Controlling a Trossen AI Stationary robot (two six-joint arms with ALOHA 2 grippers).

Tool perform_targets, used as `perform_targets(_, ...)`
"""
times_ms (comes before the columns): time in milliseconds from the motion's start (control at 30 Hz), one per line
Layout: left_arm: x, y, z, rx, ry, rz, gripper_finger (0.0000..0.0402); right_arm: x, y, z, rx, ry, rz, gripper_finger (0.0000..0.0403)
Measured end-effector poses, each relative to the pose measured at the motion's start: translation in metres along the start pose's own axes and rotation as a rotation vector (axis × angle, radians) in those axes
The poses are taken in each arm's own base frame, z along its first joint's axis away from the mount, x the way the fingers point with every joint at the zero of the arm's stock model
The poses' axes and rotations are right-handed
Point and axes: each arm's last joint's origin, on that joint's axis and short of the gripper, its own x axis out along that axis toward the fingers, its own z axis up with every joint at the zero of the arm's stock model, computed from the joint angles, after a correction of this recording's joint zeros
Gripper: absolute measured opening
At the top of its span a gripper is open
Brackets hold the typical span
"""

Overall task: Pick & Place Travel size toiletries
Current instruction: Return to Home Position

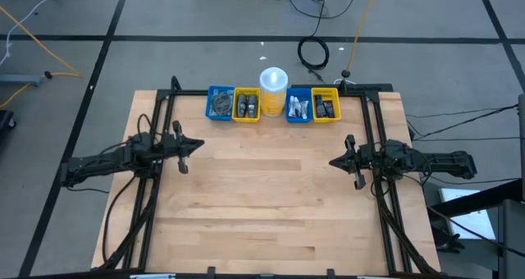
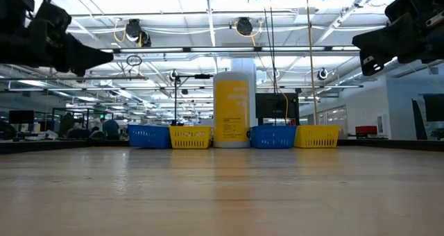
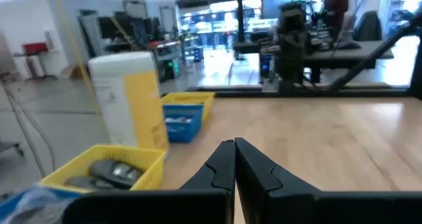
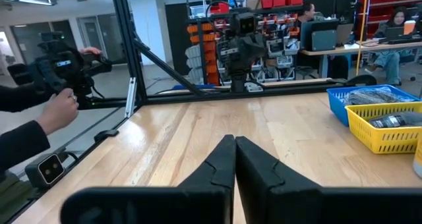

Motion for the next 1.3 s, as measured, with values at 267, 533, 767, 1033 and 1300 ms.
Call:
perform_targets(267, 0.0, -0.008, 0.0, 0.064, -0.001, -0.078, 0.0008, 0.0, 0.0, 0.0, 0.0, 0.0, -0.004, 0.0004)
perform_targets(533, -0.001, -0.012, 0.0, 0.039, -0.002, -0.121, 0.0008, 0.0, 0.0, 0.0, 0.0, 0.0, -0.004, 0.0004)
perform_targets(767, -0.002, -0.017, 0.0, 0.058, -0.012, -0.178, 0.0008, 0.0, 0.0, 0.0, 0.0, 0.0, -0.004, 0.0004)
perform_targets(1033, -0.001, -0.018, 0.001, 0.061, -0.019, -0.184, 0.0008, 0.0, 0.0, 0.0, 0.0, 0.0, -0.004, 0.0004)
perform_targets(1300, -0.001, -0.018, 0.001, 0.061, -0.023, -0.183, 0.0008, 0.0, 0.0, 0.0, 0.0, 0.0, -0.004, 0.0004)
